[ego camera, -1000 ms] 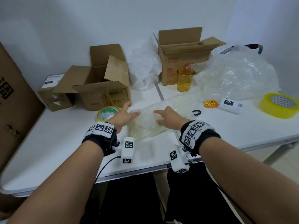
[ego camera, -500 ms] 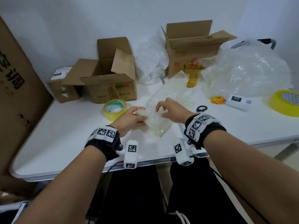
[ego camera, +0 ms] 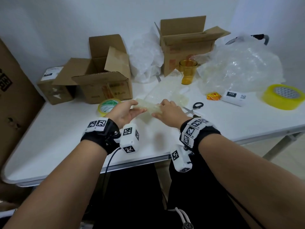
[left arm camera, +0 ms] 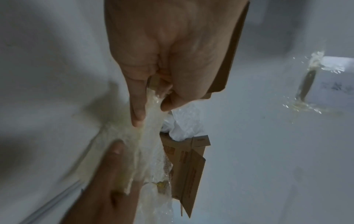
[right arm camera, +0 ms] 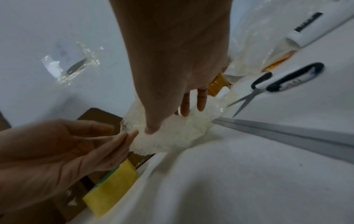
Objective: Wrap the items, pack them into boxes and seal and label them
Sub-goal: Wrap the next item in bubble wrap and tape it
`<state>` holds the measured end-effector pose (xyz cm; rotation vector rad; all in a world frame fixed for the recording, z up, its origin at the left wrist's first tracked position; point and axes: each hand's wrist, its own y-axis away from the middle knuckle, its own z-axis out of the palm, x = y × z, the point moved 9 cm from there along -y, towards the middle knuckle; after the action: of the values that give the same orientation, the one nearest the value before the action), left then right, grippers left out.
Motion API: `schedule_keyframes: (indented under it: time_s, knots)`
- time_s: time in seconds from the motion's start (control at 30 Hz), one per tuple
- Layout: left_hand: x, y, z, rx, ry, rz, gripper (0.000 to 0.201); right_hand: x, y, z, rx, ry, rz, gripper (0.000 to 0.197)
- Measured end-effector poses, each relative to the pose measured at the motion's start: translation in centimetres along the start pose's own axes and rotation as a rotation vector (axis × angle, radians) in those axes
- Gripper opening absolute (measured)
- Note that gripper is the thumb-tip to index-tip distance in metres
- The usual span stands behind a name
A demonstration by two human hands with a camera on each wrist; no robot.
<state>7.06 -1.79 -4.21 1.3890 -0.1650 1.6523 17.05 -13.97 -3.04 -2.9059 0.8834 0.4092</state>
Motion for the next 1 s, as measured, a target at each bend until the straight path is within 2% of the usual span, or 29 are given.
schedule_keyframes:
  time_s: [0.03, 0.07, 0.13, 0.17, 0.23, 0.3, 0.37, 0.4, 0.47, 0.5, 0.57, 0.63, 0.73, 0.8, 0.9, 0.93, 1.0]
  knots:
    - [0.3, -0.1, -0.1, -0.011, -0.05, 0.033, 0.025, 0.2, 0.1, -0.3, 0.008, -0.102, 0.015, 0.05]
    - [0.9, -0.3, -0.3, -0.019, -0.193, 0.098, 0.035, 0.5, 0.2, -0.4, 0.009, -0.211, 0.033, 0.047]
    - [2.2, -0.6, -0.2, -0.012, -0.684, 0.284, 0.051, 1.5, 0.5, -0.5, 0.018, -0.398, 0.105, 0.05]
    - [2.6, -0.7, 0.3, -0.013, -0.908, 0.383, 0.054, 2.2, 0.5, -0.3, 0.024, -0.463, 0.15, 0.056]
    - [2.7, -0.8, 1.5, -0.079, -1.146, 0.527, 0.046, 3.4, 0.6, 0.1, 0.027, -0.523, 0.21, 0.067]
    - [2.7, -0.9, 2.3, -0.154, -1.177, 0.581, 0.031, 4.5, 0.6, 0.3, 0.017, -0.592, 0.252, 0.066]
    - [2.9, -0.7, 2.9, -0.192, -1.166, 0.623, 0.026, 5.6, 0.3, 0.2, 0.026, -0.709, 0.26, 0.055]
    - [3.0, -0.3, 3.3, -0.198, -1.184, 0.653, 0.024, 5.9, 0.3, 0.0, 0.025, -0.751, 0.268, 0.056]
    - [2.8, 0.1, 4.1, -0.197, -1.233, 0.669, 0.027, 6.6, 0.1, 0.0, 0.028, -0.8, 0.287, 0.077]
    - [2.4, 0.2, 4.3, -0.207, -1.232, 0.645, 0.03, 7.0, -0.2, 0.0, 0.037, -0.808, 0.299, 0.079]
    - [1.7, -0.1, 4.9, -0.227, -1.21, 0.603, 0.035, 7.6, -0.6, -0.1, 0.1, -0.797, 0.293, 0.052]
    - [1.6, -0.4, 5.5, -0.212, -1.232, 0.638, 0.03, 7.8, -0.7, -0.4, 0.161, -0.784, 0.284, 0.034]
    - [2.5, -0.4, 6.6, -0.127, -1.437, 0.834, 0.023, 7.4, -1.1, -0.4, 0.185, -0.792, 0.291, 0.034]
    - [2.2, -0.5, 7.4, -0.188, -1.585, 0.926, 0.022, 7.0, -1.7, -0.3, 0.184, -0.77, 0.276, 0.036]
    - [0.7, -1.3, 7.1, -0.346, -1.631, 0.799, 0.03, 7.0, -2.2, -0.4, 0.157, -0.75, 0.278, 0.043]
    - [0.5, -1.6, 6.7, -0.356, -1.627, 0.74, 0.034, 7.2, -2.2, -0.7, 0.153, -0.763, 0.283, 0.047]
    - [0.6, -2.2, 6.0, -0.351, -1.617, 0.659, 0.043, 8.0, -2.3, -2.0, 0.234, -0.829, 0.286, 0.056]
